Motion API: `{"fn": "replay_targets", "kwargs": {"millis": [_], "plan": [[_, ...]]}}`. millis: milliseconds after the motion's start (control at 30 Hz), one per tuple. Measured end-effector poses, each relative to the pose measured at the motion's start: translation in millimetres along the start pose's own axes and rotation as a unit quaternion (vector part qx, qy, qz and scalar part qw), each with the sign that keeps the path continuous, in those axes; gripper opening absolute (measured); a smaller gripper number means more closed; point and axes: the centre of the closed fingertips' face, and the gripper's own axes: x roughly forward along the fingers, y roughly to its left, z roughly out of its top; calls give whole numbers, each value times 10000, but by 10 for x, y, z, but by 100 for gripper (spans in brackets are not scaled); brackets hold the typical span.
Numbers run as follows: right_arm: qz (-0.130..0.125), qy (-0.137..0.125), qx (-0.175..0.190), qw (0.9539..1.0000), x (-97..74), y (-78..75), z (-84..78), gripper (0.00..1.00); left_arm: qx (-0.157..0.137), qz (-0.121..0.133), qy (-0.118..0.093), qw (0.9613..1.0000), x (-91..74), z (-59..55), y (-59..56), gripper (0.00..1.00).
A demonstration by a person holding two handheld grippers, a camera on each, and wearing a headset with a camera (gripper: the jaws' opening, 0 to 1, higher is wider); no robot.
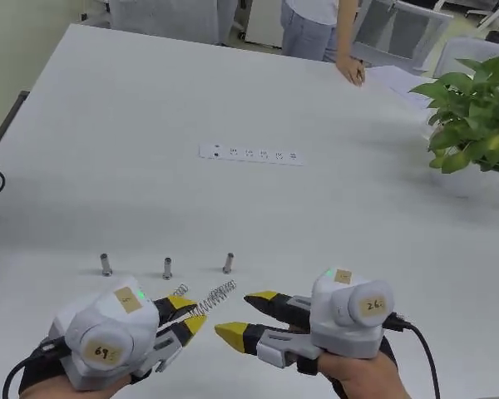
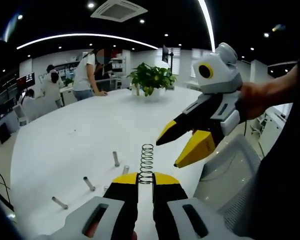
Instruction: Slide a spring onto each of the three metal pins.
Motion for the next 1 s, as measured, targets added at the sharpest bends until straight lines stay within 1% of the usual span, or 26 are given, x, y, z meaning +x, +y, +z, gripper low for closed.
{"fn": "replay_targets", "kwargs": {"millis": [167,267,400,433,700,833,1000], "plan": [[95,-43,36,9999,5,26,24,34,113,-135,-17,9998,15,29,-94,2],[179,-49,79,9998,11,44,20,30,106,-233,-54,9997,18,45,-143,2],[261,-45,133,9996,19,71,11,27,188,-322,-35,9993,20,37,-193,2],[306,-65,154,9994,17,88,17,25,210,-334,-23,9992,21,33,-200,2],[350,-163,258,9989,-12,83,45,18,378,-390,45,9985,22,10,-214,2],[365,-146,229,9990,-24,87,41,17,539,-421,103,9976,42,4,-233,2],[376,-142,204,9990,-50,93,59,17,621,-447,131,9970,64,1,-236,2]]}}
